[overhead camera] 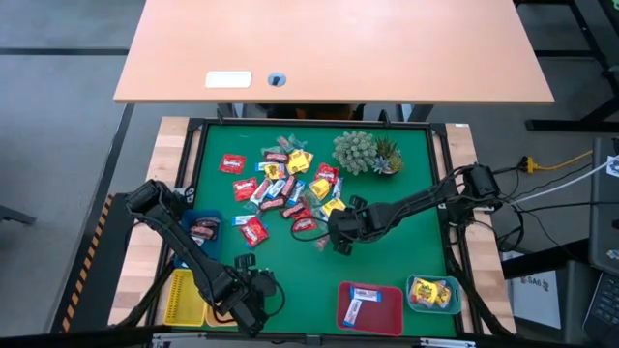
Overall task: Sort candy
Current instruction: Put the blue chocolate into the red bin
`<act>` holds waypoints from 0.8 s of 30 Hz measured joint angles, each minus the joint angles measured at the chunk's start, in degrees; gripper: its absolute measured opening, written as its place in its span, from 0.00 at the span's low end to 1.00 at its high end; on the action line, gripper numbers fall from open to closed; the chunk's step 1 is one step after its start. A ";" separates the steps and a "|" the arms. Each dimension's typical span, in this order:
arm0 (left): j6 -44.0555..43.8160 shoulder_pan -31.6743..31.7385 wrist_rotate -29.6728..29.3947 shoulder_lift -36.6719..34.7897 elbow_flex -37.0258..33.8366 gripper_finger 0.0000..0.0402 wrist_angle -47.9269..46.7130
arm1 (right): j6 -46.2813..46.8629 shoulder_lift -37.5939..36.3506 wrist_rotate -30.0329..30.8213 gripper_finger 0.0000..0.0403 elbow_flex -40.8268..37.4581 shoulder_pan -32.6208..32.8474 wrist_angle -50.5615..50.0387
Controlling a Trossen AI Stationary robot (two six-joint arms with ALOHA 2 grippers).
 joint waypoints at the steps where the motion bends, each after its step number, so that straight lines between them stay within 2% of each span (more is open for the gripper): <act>1: 0.00 0.00 -0.02 0.00 0.00 0.40 0.00 | 0.00 0.11 0.01 0.39 0.01 0.00 0.04; 19: -0.03 -0.01 -0.02 0.00 0.00 0.40 0.11 | 1.33 4.92 -1.31 0.39 0.21 0.07 1.81; 24: -0.04 -0.02 -0.04 0.00 0.00 0.40 0.11 | 1.30 5.03 -2.02 0.31 0.16 0.02 1.71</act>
